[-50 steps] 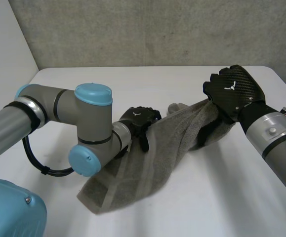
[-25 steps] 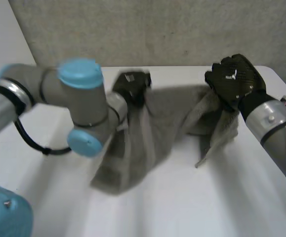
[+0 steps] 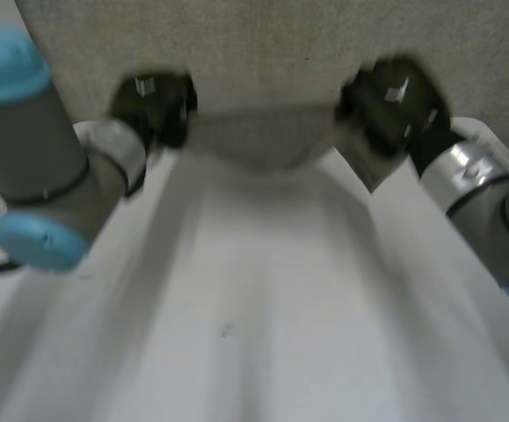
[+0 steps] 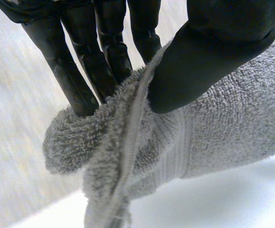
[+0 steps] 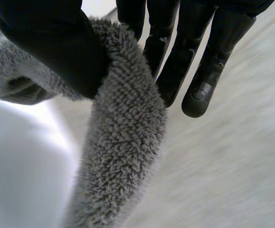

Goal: Fold the towel.

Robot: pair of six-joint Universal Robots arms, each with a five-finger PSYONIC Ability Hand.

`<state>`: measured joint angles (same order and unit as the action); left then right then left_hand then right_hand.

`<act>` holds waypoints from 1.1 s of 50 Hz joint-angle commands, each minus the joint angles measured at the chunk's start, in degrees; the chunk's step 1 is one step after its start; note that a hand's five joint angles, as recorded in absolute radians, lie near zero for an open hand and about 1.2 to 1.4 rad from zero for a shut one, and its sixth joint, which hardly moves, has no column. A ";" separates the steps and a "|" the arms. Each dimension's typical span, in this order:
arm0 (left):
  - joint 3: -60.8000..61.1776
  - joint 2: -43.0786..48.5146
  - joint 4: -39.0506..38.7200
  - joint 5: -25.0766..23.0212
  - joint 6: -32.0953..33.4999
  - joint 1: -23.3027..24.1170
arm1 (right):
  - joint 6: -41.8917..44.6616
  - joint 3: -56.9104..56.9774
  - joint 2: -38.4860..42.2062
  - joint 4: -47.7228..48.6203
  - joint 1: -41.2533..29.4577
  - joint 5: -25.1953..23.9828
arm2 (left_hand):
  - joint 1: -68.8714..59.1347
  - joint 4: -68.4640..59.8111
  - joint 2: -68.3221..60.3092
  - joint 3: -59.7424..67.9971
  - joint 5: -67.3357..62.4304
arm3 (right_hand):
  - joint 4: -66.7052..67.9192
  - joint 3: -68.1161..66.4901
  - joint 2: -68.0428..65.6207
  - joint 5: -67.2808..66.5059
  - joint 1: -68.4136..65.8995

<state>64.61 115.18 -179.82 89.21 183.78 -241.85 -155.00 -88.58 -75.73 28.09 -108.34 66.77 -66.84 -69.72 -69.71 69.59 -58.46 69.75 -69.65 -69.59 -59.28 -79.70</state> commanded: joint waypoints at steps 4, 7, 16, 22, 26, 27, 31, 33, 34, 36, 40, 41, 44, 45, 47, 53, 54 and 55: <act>22.58 1.10 -1.50 -4.22 3.25 -0.38 | 17.52 -5.81 7.34 -27.45 0.15 -4.81 | -5.44 -2.57 -2.58 2.70 -3.82 | 10.25 -10.35 -10.41 -10.72 -0.30; 25.30 1.01 -1.59 -4.31 5.36 -0.38 | 18.07 -6.26 7.26 -29.23 0.15 -4.98 | 10.37 13.25 13.23 -13.11 11.99 | 10.25 -10.35 -10.41 -10.72 -0.30; 27.93 -4.68 -1.50 -4.04 6.86 -0.29 | 2.90 -7.48 4.81 -29.50 1.11 -2.36 | 46.87 49.75 49.73 -49.61 48.49 | -42.49 42.39 42.33 42.02 52.44; 30.13 -8.03 -1.77 -3.96 6.77 -0.29 | -12.49 -10.64 0.24 -27.21 6.46 0.20 | 47.04 49.92 49.90 -49.78 48.66 | -47.21 47.11 47.05 46.74 57.17; 31.72 -9.18 -1.77 -3.87 6.77 -0.20 | -17.44 -11.97 -1.44 -27.30 9.03 0.47 | 46.87 49.75 49.73 -49.62 48.49 | -49.41 49.30 49.24 48.93 59.36; 32.59 -9.62 -1.77 -3.87 6.77 0.06 | -19.01 -12.41 -2.14 -27.39 10.24 0.47 | 46.71 49.58 49.57 -49.45 48.33 | -49.74 49.63 49.58 49.27 59.69; 34.44 -10.76 -1.77 -3.78 6.77 0.59 | -20.25 -13.82 -3.64 -27.56 12.63 0.38 | 46.37 49.24 49.23 -49.11 47.99 | -50.08 49.97 49.91 49.61 60.03; 35.84 -11.99 -2.03 -3.78 6.59 1.11 | -20.34 -15.13 -4.43 -27.91 14.03 0.29 | 45.03 47.91 47.89 -47.77 46.65 | -50.25 50.14 50.08 49.77 60.20; 35.85 -11.99 -2.03 -3.78 6.59 1.12 | -20.34 -15.13 -4.43 -27.91 14.04 0.29 | 45.02 47.90 47.88 -47.77 46.64 | -50.25 50.14 50.08 49.77 60.20; 36.46 -12.17 -2.73 -3.69 6.59 1.29 | -20.34 -16.19 -4.43 -28.09 14.56 0.20 | 44.35 47.23 47.21 -47.09 45.97 | -50.08 49.97 49.91 49.61 60.03; 37.78 -11.73 -6.59 -2.73 6.42 1.47 | -20.69 -16.98 -4.43 -28.18 14.47 -0.06 | 38.50 41.37 41.36 -41.24 40.11 | -49.07 48.97 48.91 48.60 59.02; 38.13 -11.47 -7.73 -2.47 6.33 1.56 | -20.78 -17.24 -4.34 -28.18 14.39 -0.15 | 35.30 38.17 38.16 -38.04 36.92 | -48.74 48.63 48.57 48.26 58.69; 38.40 -11.38 -8.71 -2.29 6.24 1.73 | -20.87 -17.51 -3.38 -28.53 14.04 -0.32 | 33.08 35.96 35.94 -35.82 34.70 | -46.73 46.62 46.56 46.25 56.68; 38.57 -11.03 -9.75 -2.20 6.24 1.99 | -20.87 -17.51 -3.38 -28.53 14.04 -0.33 | 32.75 35.62 35.61 -35.49 34.37 | -46.72 46.61 46.55 46.24 56.67; 38.66 -10.41 -10.82 -2.20 6.24 2.26 | -20.96 -17.51 -0.93 -28.62 13.77 -0.59 | 32.58 35.45 35.44 -35.32 34.19 | -44.54 44.43 44.37 44.07 54.49; 37.69 -7.25 -12.75 -2.20 6.33 3.23 | -21.05 -17.42 1.19 -28.44 13.51 -0.85 | 32.74 35.62 35.61 -35.49 34.36 | -42.17 42.07 42.01 41.70 52.13; 37.35 -6.29 -12.75 -2.20 6.33 3.40 | -21.05 -17.51 1.63 -28.27 12.99 -0.85 | 32.91 35.79 35.77 -35.65 34.53 | -41.01 40.90 40.84 40.53 50.96; 37.34 -6.28 -12.75 -2.20 6.33 3.40 | -21.13 -17.42 2.16 -28.18 12.28 -0.85 | 32.91 35.79 35.77 -35.65 34.53 | -40.33 40.23 40.17 39.86 50.28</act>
<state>103.03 105.95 -191.58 87.05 190.06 -239.20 -175.98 -106.13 -76.57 -0.45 -94.55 66.14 -29.74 -29.84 -29.76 29.73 -19.58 22.53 -22.48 -22.33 -12.31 -25.92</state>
